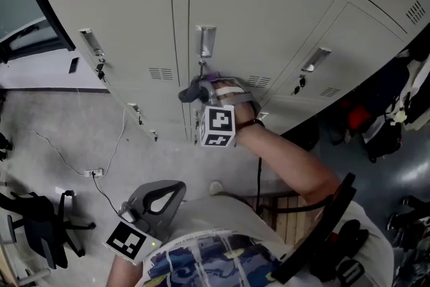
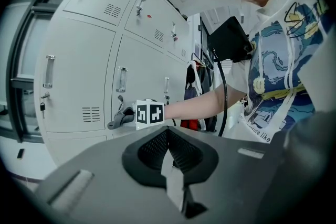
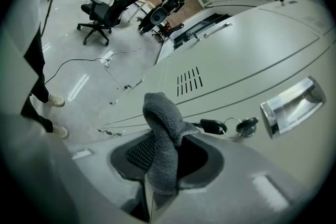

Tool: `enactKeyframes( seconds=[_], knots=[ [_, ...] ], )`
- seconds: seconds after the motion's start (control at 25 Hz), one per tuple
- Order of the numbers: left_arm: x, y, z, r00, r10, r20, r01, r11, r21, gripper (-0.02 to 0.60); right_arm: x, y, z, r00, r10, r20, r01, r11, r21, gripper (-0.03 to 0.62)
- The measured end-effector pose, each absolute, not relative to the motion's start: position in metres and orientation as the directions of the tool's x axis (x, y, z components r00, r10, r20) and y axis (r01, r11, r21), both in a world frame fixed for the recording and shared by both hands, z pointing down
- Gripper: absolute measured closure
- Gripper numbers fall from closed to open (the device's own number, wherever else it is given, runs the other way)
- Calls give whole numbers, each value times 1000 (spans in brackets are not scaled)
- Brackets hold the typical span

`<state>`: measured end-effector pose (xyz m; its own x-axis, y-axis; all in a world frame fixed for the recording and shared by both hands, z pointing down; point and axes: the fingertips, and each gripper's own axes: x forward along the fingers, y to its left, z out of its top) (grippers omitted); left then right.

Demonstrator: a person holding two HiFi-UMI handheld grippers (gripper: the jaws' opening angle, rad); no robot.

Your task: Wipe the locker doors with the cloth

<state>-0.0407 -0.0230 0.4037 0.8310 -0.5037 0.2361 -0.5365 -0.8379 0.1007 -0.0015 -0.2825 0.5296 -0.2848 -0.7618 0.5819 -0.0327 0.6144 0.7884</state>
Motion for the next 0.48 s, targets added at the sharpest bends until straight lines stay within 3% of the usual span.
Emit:
enactKeyframes(
  seconds=[0.48],
  knots=[
    [-41,-26,405,822,-512,249,-547,-831,99,578,-3,-283,578,-287,-696,658,-35,694,719,482]
  ],
)
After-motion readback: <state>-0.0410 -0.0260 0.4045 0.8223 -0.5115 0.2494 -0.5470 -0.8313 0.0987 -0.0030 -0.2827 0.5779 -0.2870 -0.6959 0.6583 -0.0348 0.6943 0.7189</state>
